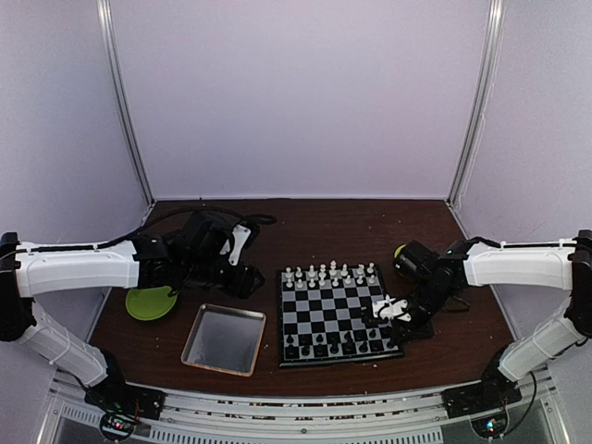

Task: Set up the chess pieces on the board
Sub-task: Place the pawn at a8.

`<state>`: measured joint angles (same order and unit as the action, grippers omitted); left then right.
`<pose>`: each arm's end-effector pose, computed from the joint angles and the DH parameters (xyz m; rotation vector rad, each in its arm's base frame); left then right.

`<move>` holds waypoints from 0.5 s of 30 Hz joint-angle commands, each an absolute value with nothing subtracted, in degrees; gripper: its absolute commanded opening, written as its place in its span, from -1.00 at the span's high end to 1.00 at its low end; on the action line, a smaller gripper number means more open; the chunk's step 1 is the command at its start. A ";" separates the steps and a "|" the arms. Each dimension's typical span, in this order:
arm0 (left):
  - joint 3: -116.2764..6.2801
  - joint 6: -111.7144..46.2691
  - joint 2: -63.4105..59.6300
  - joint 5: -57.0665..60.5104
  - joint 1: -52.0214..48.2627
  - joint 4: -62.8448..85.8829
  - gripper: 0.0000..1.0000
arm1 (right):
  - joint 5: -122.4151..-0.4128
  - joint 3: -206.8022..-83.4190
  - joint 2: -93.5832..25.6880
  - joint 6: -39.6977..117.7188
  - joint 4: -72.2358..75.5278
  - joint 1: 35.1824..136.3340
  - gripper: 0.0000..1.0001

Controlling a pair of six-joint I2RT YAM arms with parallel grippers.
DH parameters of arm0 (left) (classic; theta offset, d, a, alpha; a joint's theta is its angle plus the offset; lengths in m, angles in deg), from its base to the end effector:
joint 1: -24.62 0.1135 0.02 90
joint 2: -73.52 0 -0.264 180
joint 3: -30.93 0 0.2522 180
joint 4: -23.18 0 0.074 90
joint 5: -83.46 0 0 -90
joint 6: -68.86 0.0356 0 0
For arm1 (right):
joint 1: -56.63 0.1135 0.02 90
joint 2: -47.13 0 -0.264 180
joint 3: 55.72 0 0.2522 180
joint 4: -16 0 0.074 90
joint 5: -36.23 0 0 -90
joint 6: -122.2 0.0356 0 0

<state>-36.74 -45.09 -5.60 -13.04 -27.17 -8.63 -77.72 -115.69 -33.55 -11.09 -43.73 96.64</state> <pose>0.1869 -0.2309 0.2477 0.5159 2.3243 -0.5247 0.1675 0.1595 0.1798 -1.9678 2.1350 0.6085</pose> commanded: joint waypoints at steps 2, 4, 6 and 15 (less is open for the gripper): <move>-36.90 -45.55 -6.03 -12.26 -26.71 -6.32 -0.10 | -76.66 -116.30 -34.59 -10.56 -43.55 97.84 0.76; -36.72 -45.71 -5.98 -12.25 -26.71 -6.23 -0.10 | -76.34 -116.34 -34.65 -10.44 -43.35 97.85 0.76; -36.46 -45.90 -5.80 -12.19 -26.71 -6.08 -0.10 | -75.98 -116.24 -34.63 -10.27 -43.28 97.85 0.76; -36.33 -46.28 -5.80 -11.75 -26.71 -5.79 -0.10 | -74.74 -115.95 -33.19 -9.83 -42.93 97.85 0.79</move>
<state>-36.72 -45.70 -5.62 -12.67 -27.17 -8.41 -77.19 -115.74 -33.81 -10.85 -43.52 97.51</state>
